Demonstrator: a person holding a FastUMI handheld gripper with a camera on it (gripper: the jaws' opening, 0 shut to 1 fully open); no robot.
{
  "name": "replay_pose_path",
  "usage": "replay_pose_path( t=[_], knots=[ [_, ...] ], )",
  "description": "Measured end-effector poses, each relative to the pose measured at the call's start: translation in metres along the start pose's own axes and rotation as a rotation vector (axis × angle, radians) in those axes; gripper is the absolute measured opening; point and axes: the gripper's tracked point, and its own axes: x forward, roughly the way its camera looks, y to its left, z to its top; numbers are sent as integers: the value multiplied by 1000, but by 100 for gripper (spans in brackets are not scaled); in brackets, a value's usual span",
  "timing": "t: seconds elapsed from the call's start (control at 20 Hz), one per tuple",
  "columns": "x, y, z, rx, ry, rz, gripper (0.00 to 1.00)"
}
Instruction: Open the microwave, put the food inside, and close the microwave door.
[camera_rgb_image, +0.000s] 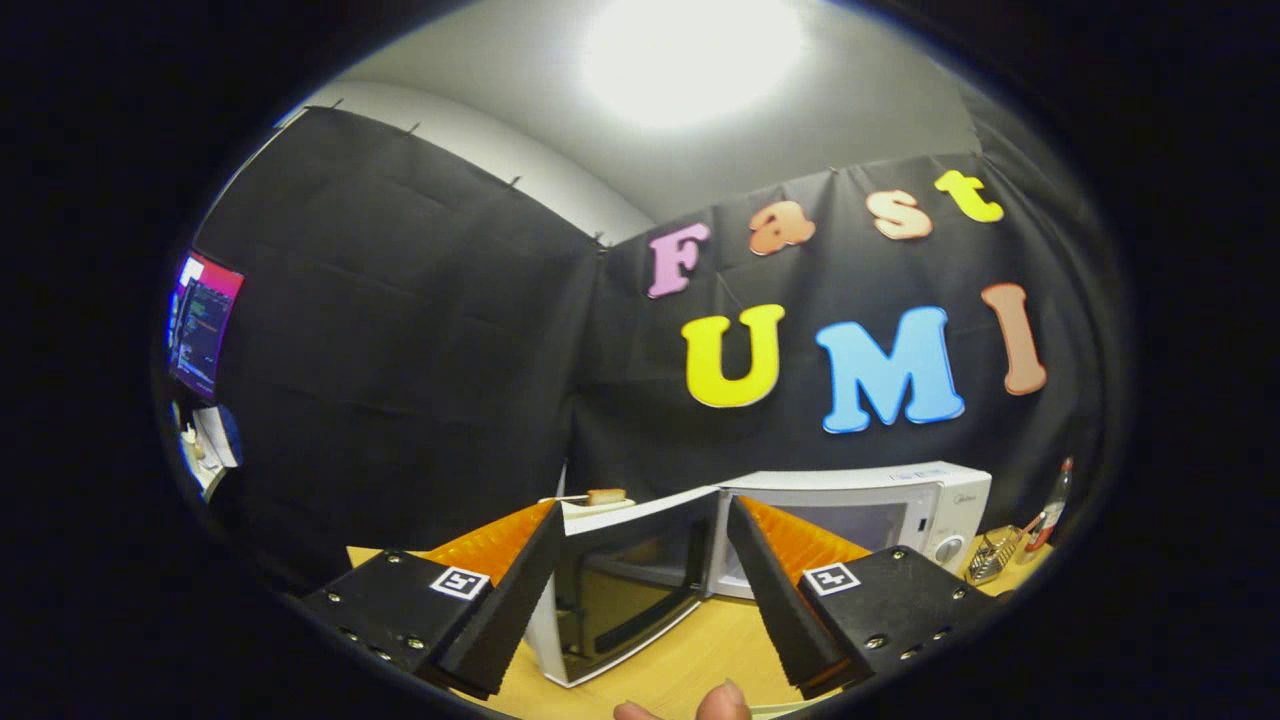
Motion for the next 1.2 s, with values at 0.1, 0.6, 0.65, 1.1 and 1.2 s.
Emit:
replay_pose_path(
  t=[0.1, 0.6, 0.65, 1.1, 1.2],
  knots=[
    [-8, 44, -6, -9, 41, 105, 98],
    [52, 160, -87, 46, 205, 199, 98],
    [61, 165, -98, 58, 221, 200, 98],
    [110, 120, -161, 81, 336, -84, 53],
    [112, 108, -170, 98, 357, -106, 28]
  ],
)
